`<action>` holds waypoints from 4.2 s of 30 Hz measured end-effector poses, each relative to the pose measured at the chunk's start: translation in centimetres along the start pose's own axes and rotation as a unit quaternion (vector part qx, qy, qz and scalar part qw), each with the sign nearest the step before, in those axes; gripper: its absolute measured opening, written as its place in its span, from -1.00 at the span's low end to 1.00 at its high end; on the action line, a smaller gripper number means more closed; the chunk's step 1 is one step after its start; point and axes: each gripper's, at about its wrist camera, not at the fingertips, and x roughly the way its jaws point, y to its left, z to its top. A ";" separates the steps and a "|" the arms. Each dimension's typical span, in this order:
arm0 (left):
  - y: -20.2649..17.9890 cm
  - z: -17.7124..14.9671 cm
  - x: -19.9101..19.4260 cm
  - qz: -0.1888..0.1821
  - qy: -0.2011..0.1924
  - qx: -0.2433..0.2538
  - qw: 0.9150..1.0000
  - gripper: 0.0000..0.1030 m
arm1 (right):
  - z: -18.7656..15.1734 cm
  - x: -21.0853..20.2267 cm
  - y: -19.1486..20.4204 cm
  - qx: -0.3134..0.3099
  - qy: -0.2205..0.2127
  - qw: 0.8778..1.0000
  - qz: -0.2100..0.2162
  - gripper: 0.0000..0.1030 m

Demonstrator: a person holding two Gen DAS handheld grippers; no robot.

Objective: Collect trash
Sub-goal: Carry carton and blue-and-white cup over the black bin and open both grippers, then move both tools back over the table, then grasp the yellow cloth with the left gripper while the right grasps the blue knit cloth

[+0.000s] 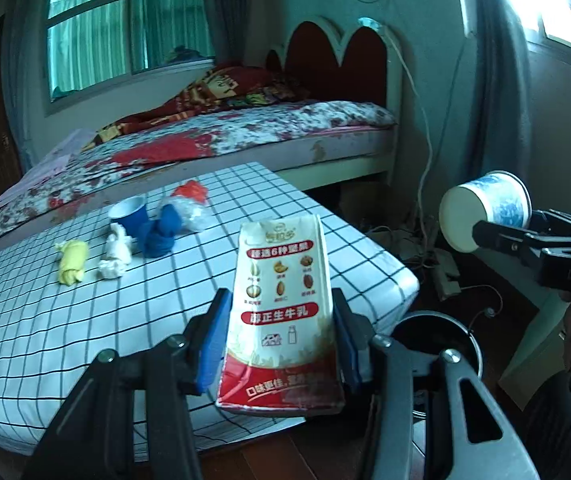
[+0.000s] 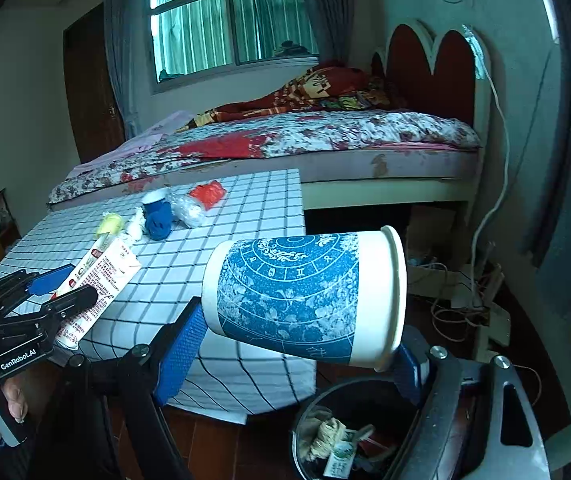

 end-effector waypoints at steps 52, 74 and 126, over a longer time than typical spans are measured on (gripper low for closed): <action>-14.1 -9.2 13.7 -0.079 0.180 0.024 0.980 0.98 | -16.3 9.5 -15.5 0.013 0.228 0.972 -0.058 0.98; -11.9 -6.6 10.7 -0.045 0.137 0.015 0.989 0.99 | -14.1 5.2 -11.6 0.010 0.177 0.981 -0.081 0.98; 18.5 -4.9 -0.2 0.178 0.064 -0.158 0.969 0.79 | 5.1 13.6 17.8 -0.110 0.052 0.990 0.064 0.98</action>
